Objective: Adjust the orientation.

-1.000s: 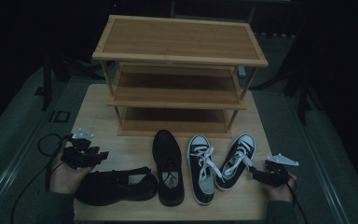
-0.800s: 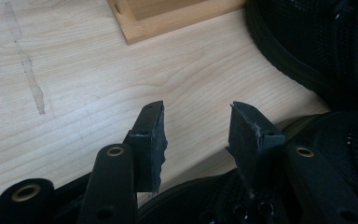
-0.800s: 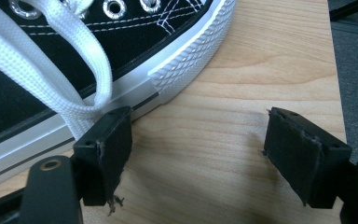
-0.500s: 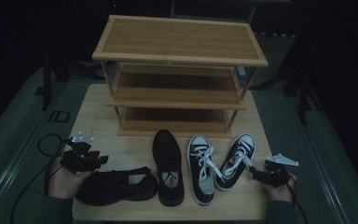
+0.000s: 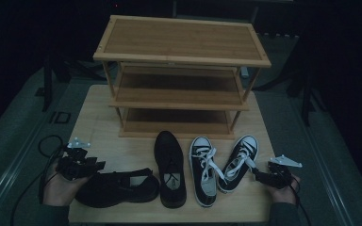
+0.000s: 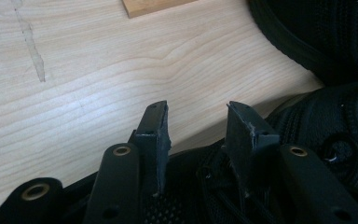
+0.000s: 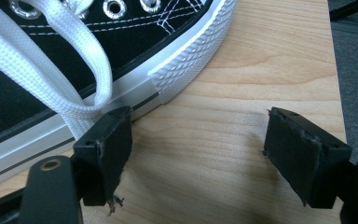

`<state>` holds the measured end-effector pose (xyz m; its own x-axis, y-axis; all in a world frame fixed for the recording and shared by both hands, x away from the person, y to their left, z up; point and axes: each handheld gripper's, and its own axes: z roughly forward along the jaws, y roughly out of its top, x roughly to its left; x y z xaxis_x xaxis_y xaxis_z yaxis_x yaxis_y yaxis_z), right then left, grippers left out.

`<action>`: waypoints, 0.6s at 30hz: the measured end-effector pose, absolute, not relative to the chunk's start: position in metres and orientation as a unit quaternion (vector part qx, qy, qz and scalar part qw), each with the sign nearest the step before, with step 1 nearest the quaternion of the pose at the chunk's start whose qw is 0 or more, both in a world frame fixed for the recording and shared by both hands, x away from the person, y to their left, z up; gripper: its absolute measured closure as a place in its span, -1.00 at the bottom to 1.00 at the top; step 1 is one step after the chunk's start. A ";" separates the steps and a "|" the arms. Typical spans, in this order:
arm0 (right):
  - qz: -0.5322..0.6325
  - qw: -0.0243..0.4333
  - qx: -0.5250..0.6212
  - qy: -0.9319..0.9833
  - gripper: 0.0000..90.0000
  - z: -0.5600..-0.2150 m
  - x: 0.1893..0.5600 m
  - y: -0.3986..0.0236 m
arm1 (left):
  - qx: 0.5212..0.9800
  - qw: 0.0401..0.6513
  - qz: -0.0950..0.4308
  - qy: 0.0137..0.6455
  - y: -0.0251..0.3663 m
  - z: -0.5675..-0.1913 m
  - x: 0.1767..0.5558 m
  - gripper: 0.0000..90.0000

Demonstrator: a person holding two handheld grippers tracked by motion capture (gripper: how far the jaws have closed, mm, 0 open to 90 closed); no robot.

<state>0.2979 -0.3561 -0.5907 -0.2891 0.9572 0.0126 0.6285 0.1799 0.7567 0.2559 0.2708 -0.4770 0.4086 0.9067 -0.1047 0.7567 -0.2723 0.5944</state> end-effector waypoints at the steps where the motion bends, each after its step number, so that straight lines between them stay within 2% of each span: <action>1: 0.338 0.243 0.544 0.728 -0.49 -0.591 0.298 -0.356 | 0.787 0.291 0.127 0.529 0.271 -0.477 0.255 0.35; 18: 0.338 0.243 0.544 0.729 -0.49 -0.591 0.298 -0.356 | 0.786 0.280 0.114 0.539 0.275 -0.487 0.249 0.47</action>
